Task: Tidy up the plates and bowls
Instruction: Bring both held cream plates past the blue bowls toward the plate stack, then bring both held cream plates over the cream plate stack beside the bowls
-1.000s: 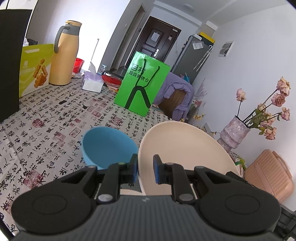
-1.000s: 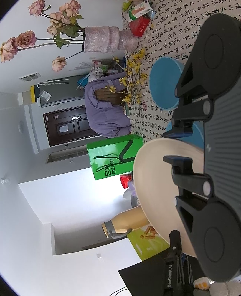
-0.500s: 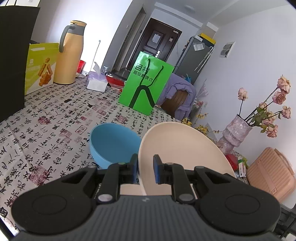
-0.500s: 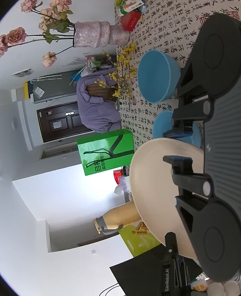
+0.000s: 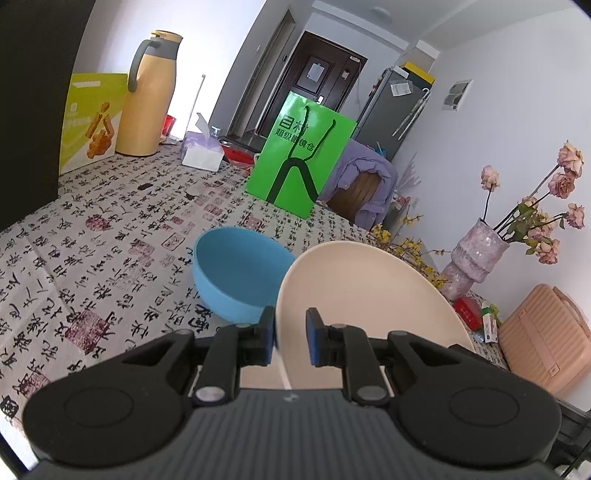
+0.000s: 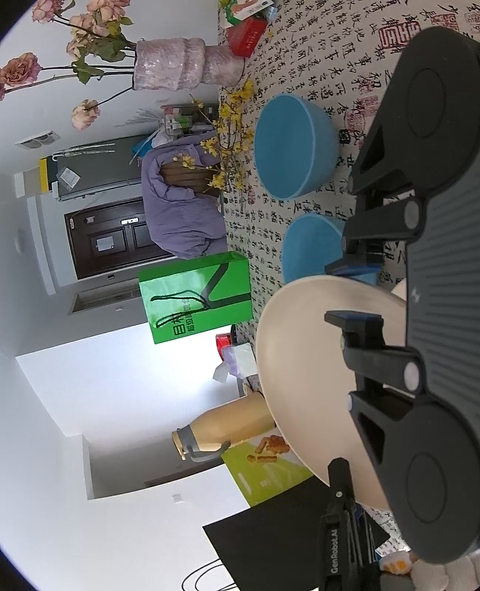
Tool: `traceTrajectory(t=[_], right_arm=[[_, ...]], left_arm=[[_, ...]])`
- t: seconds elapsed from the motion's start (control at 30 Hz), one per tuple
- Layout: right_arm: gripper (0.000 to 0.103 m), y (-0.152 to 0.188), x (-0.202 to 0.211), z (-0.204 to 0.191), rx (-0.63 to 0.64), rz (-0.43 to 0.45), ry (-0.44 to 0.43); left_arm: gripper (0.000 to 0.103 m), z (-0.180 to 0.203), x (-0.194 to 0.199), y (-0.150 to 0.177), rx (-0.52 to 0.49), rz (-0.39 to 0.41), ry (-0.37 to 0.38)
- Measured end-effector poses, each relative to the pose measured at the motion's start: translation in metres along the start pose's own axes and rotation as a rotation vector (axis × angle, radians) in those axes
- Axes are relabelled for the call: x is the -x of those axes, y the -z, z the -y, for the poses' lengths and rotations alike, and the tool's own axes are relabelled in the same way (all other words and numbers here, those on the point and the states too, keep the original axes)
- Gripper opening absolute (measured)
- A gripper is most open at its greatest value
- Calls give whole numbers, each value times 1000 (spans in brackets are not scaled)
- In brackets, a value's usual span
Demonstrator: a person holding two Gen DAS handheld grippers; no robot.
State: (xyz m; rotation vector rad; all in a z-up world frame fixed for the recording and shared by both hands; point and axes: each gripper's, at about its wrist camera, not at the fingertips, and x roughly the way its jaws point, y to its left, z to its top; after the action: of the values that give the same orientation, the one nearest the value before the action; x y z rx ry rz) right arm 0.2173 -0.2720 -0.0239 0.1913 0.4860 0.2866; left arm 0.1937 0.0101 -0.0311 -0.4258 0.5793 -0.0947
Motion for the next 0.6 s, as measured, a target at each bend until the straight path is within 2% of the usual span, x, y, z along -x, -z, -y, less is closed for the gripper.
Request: traceTrajectory(t=[0.6], right_arm=[[19, 25, 0, -2, 4, -44, -15]], left_arm=[[17, -12, 10, 23, 0, 5, -6]])
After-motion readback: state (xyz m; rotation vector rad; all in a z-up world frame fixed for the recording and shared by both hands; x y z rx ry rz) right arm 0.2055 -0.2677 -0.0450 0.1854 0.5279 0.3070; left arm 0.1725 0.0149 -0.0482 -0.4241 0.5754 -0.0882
